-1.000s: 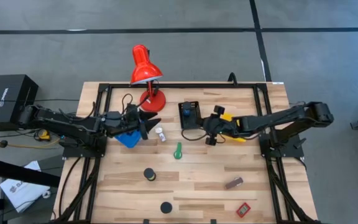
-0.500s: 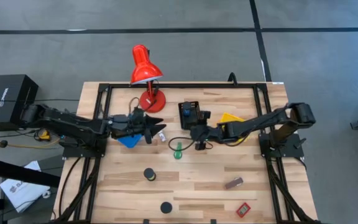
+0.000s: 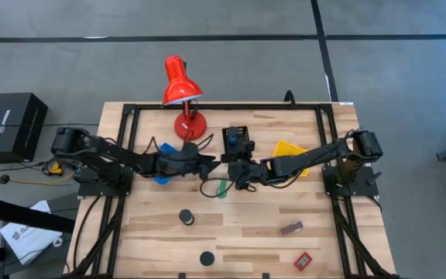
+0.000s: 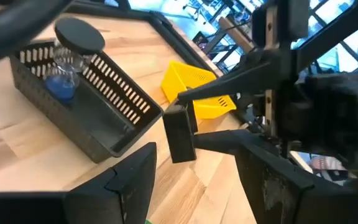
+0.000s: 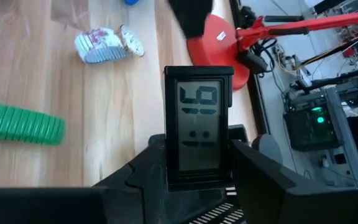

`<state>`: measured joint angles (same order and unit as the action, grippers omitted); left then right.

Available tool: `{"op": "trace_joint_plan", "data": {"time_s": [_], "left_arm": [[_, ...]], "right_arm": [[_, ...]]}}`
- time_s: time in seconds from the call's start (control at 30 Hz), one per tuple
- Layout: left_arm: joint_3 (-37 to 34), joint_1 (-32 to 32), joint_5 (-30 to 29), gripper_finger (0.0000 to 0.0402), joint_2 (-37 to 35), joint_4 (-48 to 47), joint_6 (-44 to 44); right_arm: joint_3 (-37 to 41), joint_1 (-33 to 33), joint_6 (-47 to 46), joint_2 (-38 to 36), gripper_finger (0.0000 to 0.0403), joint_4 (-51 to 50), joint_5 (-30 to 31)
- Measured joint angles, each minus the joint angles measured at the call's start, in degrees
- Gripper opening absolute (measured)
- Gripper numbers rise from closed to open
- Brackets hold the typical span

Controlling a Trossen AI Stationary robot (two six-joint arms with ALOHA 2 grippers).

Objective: Pick & Place Office items
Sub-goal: Put the black digital clock into the blue basket

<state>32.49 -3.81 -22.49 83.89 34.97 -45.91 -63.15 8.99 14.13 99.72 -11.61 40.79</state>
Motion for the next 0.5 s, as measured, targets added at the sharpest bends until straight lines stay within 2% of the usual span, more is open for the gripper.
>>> {"op": "trace_joint_plan", "data": {"time_s": [0.2,0.5], "left_arm": [[4.12,0.75,0.03,0.0214,4.43,0.2,0.0],[5.2,2.01,0.01,0.0214,5.19,0.33,-1.07]], "right_arm": [[-0.1,0.11,-0.07,-0.44,0.0152,-0.25,0.27],[-0.03,0.44,1.24,-0.42,0.0151,0.37,2.85]]}}
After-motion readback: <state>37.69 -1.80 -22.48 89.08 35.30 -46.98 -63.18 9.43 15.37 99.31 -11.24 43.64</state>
